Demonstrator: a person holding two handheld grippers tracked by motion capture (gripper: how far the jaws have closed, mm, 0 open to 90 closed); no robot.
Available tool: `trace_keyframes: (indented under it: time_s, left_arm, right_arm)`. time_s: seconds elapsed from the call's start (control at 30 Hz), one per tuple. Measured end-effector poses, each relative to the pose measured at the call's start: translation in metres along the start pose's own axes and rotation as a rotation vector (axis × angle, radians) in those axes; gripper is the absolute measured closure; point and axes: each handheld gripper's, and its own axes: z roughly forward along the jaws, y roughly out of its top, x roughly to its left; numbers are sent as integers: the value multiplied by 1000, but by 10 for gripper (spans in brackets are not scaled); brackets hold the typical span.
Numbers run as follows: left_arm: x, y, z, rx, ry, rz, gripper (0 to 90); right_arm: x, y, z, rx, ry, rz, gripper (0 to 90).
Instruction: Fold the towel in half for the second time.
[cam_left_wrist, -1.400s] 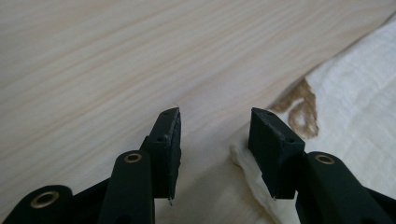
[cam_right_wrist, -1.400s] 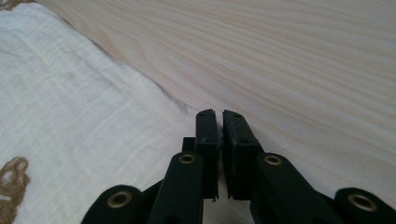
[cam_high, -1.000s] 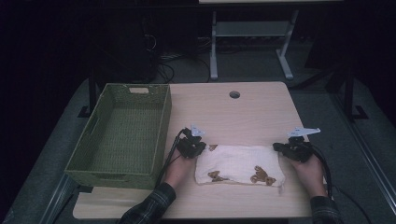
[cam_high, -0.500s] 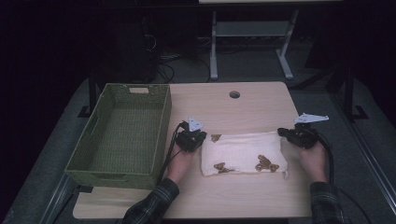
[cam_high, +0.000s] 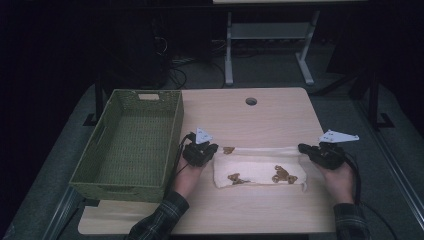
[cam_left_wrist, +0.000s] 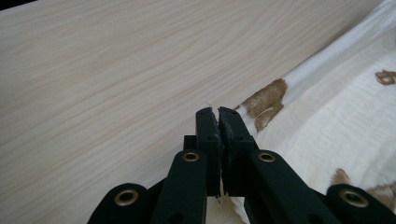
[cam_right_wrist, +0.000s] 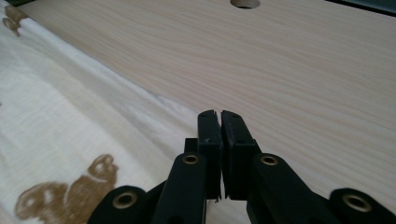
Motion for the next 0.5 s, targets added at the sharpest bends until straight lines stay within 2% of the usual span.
trace_keyframes:
  time_s: [0.17, 0.33, 0.5]
  left_arm:
    - [-6, -2, -9, 3, -20, 17, 874]
    - [-10, -5, -14, 12, -41, 11, 874]
    - [-16, -11, -18, 41, -57, 32, 872]
  right_arm:
    - [6, -6, -10, 1, 6, -3, 870]
    - [11, -11, -15, 13, 10, -18, 869]
    - [15, -17, -20, 19, 13, -16, 868]
